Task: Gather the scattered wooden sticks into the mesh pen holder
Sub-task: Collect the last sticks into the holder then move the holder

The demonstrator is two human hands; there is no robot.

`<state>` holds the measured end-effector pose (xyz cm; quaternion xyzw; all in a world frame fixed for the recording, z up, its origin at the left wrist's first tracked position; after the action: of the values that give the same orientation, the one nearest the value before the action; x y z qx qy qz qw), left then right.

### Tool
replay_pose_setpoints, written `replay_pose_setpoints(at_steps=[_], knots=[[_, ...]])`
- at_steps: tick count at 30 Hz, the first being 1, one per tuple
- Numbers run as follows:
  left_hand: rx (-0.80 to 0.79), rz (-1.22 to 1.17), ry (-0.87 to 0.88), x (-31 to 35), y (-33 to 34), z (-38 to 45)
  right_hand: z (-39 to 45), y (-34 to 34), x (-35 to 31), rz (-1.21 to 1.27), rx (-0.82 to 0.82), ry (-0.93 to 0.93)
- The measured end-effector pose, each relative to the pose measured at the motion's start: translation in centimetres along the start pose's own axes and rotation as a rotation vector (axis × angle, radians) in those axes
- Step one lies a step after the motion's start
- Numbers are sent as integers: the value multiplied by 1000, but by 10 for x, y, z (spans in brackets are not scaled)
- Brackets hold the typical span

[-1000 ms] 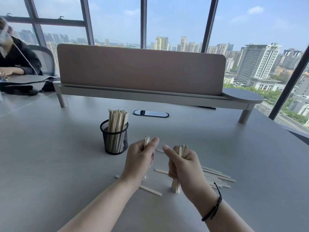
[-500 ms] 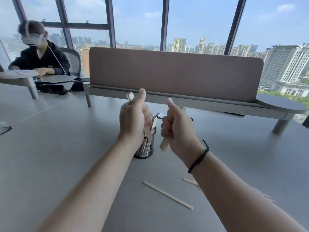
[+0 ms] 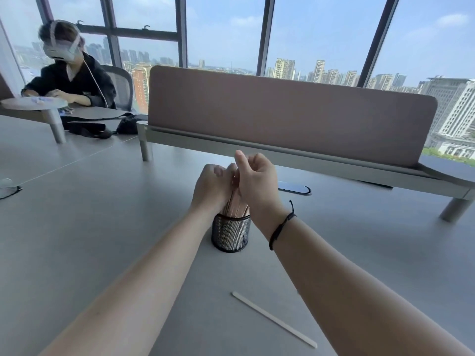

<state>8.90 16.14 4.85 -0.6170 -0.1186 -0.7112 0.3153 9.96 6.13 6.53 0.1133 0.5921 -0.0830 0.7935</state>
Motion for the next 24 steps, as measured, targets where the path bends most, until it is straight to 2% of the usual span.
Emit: replay_pose_setpoints(at_steps=[2,4,6,9,12,15,16,18,20,22,24], knots=[[-8,-44,-22,-3,0,1,0,-4,0,-97,16,-129],[-21,-61,38,-5,0,3,-2,-8,1,-240,-7,-277],[-59,-18,131,-7,2,4,-5,-11,7,-393,-79,-407],[-108,38,168,-17,8,3,-7,-10,24,-574,-212,-552],[-66,34,180,-14,6,-7,-5,-14,28,-637,-271,-570],[65,5,220,-3,-2,-18,-8,-27,18,-523,-248,-403],[113,21,295,0,-5,-23,-11,-34,14,-446,-223,-356],[204,72,560,10,-10,-40,-16,-53,10,-330,-177,-294],[206,92,845,17,-10,-65,-21,-81,16,-329,-167,-255],[43,94,1053,16,-7,-95,-27,-117,28,-457,-192,-261],[-237,169,1181,2,-1,-122,-32,-161,41,-698,-279,-273]])
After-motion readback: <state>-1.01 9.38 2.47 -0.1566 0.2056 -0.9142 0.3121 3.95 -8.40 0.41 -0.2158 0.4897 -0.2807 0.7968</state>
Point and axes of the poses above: each hand's wrist, its own z-axis towards the middle knuckle, its own y-axis out of the palm, x = y × z, the point moved 3 cm from there along z, towards the middle knuckle, and after that the axes turned 12 degrees about x, right-handed, at the moved point
